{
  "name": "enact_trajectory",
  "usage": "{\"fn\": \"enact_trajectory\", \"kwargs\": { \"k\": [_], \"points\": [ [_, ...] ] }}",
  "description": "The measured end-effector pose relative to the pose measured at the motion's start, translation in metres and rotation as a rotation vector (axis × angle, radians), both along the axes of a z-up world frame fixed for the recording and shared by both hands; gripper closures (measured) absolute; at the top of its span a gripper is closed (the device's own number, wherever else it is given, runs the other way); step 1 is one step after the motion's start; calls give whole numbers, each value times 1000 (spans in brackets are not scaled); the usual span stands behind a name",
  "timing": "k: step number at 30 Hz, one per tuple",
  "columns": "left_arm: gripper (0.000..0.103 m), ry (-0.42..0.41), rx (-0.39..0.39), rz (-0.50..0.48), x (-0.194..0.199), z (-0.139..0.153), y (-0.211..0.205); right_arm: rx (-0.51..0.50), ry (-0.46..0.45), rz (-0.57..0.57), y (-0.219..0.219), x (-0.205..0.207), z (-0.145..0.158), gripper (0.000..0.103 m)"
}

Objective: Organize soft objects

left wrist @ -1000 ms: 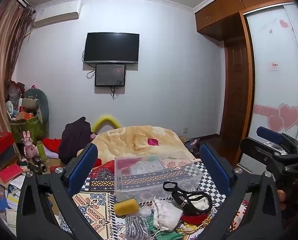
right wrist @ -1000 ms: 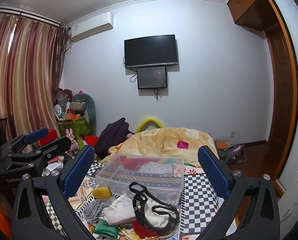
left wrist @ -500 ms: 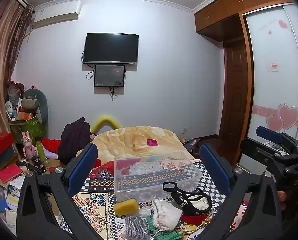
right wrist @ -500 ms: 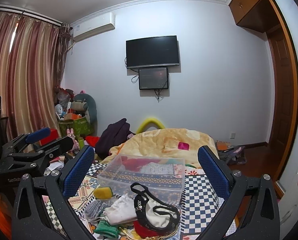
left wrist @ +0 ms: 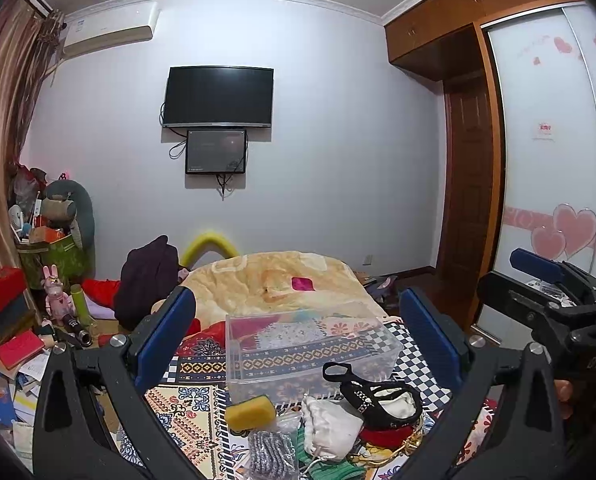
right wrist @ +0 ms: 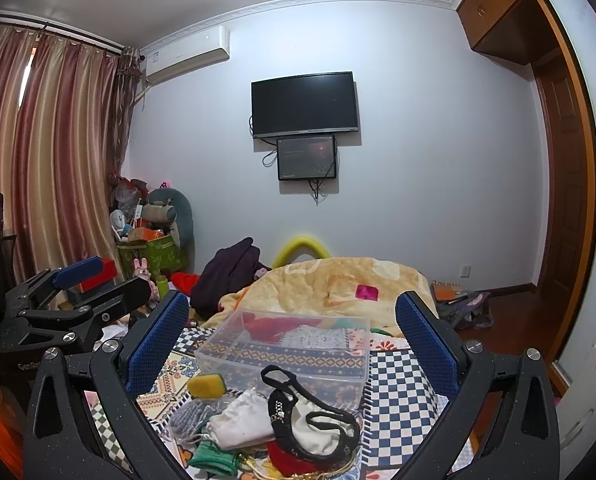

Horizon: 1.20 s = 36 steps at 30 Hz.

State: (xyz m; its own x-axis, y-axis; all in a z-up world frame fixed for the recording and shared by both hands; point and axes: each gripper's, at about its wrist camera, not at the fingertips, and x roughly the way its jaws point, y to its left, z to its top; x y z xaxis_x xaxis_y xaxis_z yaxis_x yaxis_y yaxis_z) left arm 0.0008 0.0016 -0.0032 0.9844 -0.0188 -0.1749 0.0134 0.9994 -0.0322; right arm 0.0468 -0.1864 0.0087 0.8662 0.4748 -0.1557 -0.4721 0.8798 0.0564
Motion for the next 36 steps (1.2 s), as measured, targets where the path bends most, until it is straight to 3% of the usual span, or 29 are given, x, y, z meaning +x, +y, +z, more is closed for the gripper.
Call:
{"fn": "enact_trajectory", "kwargs": {
  "k": [36],
  "points": [
    [0,-10,10,-2,-4,7,-5,7,-5,-1,-3,-4,1,0]
  ]
}}
